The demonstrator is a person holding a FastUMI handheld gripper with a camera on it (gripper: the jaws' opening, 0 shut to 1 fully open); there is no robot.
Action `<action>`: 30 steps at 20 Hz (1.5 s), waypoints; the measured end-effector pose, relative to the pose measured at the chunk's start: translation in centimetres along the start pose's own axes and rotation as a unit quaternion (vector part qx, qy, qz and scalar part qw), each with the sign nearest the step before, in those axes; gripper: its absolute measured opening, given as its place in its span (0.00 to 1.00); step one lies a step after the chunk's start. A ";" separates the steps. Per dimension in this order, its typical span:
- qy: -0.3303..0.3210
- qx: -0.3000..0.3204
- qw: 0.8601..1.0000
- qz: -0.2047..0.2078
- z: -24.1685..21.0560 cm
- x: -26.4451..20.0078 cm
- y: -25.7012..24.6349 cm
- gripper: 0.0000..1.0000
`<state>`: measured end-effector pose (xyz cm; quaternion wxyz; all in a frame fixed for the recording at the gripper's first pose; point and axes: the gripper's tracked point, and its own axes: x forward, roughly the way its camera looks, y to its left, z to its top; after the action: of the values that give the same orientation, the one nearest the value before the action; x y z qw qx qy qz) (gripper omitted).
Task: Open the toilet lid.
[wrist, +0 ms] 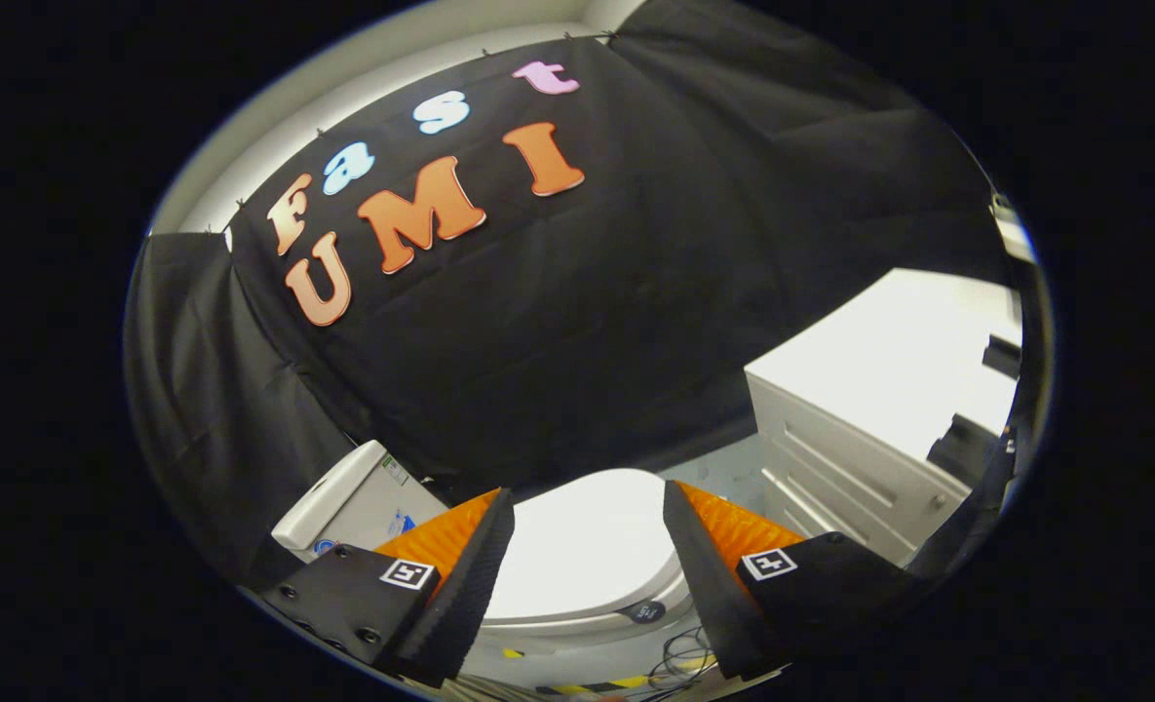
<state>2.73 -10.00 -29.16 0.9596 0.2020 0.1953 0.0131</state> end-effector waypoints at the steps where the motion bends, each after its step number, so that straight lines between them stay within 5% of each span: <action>1: 0.014 0.022 1.000 -0.001 -1.5 0.9 -0.9 0.99; 9: 0.153 0.106 0.982 -0.023 -15.4 6.9 -7.2 0.98; 13: 0.229 0.191 0.954 -0.017 -20.6 8.6 -8.8 0.96; 17: 0.278 0.244 0.929 -0.019 -24.9 9.7 -10.2 0.83; 19: 0.294 0.266 0.918 -0.018 -26.3 10.1 -10.6 0.69; 22: 0.318 0.281 0.905 -0.013 -28.0 10.7 -10.6 0.69; 24: 0.326 0.298 0.897 0.001 -28.4 11.2 -9.9 0.51; 25: 0.320 0.308 0.896 0.010 -28.0 11.5 -9.3 0.42; 30: 0.314 0.327 0.891 0.019 -27.9 11.8 -9.4 0.33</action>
<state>2.50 -6.73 -60.74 0.7275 0.4938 0.4754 0.0297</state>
